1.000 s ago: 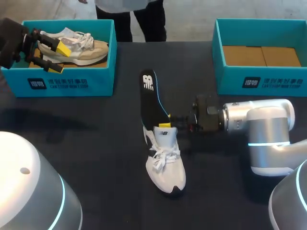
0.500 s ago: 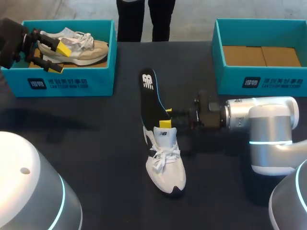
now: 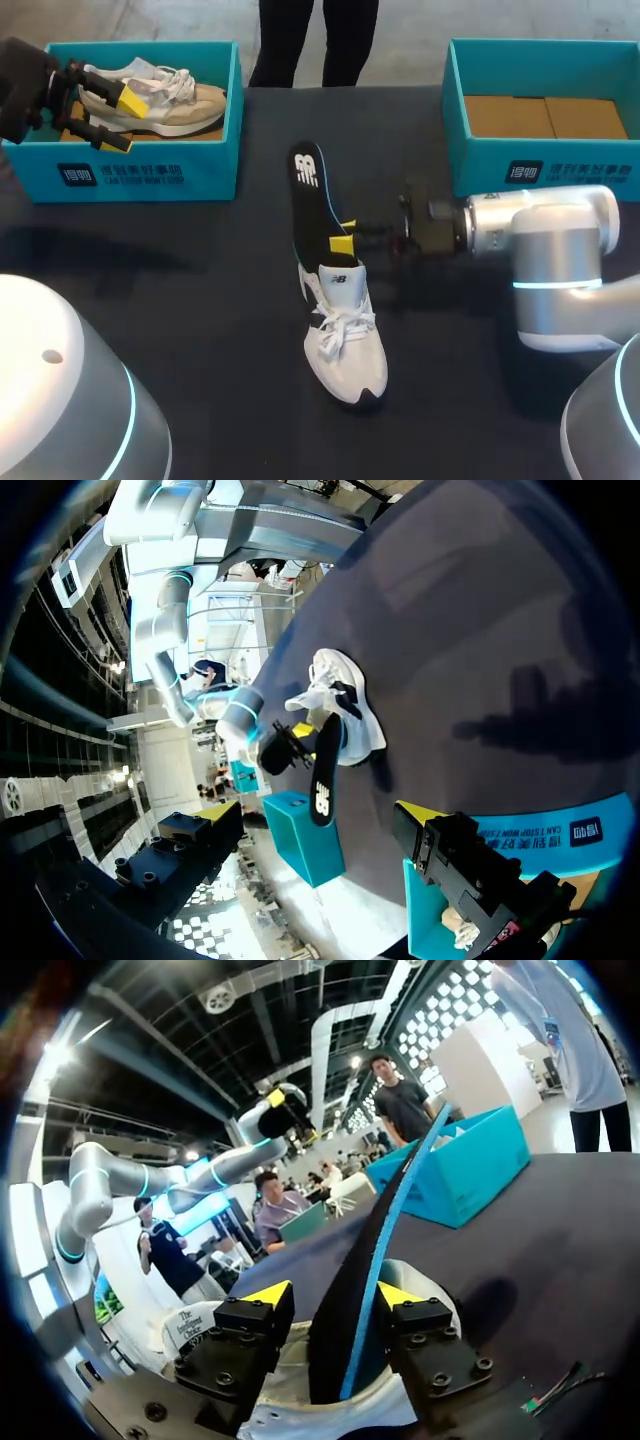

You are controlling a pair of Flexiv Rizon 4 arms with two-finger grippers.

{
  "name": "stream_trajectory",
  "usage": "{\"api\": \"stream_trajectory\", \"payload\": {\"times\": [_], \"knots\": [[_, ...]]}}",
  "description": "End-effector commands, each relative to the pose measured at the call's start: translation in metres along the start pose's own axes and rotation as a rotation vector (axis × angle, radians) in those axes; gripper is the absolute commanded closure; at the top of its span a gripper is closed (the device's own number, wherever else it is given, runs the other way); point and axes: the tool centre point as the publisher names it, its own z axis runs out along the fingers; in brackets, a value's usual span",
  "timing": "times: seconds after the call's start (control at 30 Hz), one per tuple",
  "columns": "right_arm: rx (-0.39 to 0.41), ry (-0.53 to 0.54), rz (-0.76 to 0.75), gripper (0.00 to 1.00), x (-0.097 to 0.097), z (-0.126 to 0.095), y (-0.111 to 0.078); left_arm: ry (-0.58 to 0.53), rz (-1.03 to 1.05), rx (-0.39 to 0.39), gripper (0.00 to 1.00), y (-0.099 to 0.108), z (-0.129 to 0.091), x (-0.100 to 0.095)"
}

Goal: Take the shoe out of the shoebox, open the shoe tongue, remove and reinsert the insole, then place the shoe into the shoebox

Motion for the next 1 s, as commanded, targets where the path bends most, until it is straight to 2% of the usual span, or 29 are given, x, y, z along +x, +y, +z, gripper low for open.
{"api": "stream_trajectory", "payload": {"times": [0.03,0.23,0.53,0.73,0.77,0.8,1.0], "knots": [[0.034,-0.009,0.012,0.56,-0.0025,0.0044,0.0081,0.0,0.002,-0.001,0.0,-0.0001,0.0004,0.0004],[0.072,-0.03,0.05,0.62,-0.0049,0.0036,0.01,0.0,0.002,-0.001,0.0,-0.0001,0.0004,0.0004],[0.123,-0.047,0.093,0.66,-0.0036,0.0038,0.0071,0.0,0.002,-0.001,0.0,-0.0001,0.0004,0.0004],[0.135,-0.058,0.102,0.79,-0.0004,0.0017,0.0058,0.0,0.002,-0.001,0.0,-0.0001,0.0004,0.0004],[0.136,-0.06,0.104,0.84,-0.0001,0.0016,0.0058,0.0,0.002,-0.001,0.0,-0.0001,0.0004,0.0004],[0.139,-0.064,0.106,1.0,0.0001,0.0015,0.0058,0.0,0.002,-0.001,0.0,-0.0001,0.0004,0.0004],[0.138,-0.051,0.088,1.0,0.0021,0.0021,0.0037,0.0,0.002,-0.001,0.0,-0.0001,0.0004,0.0004]]}}
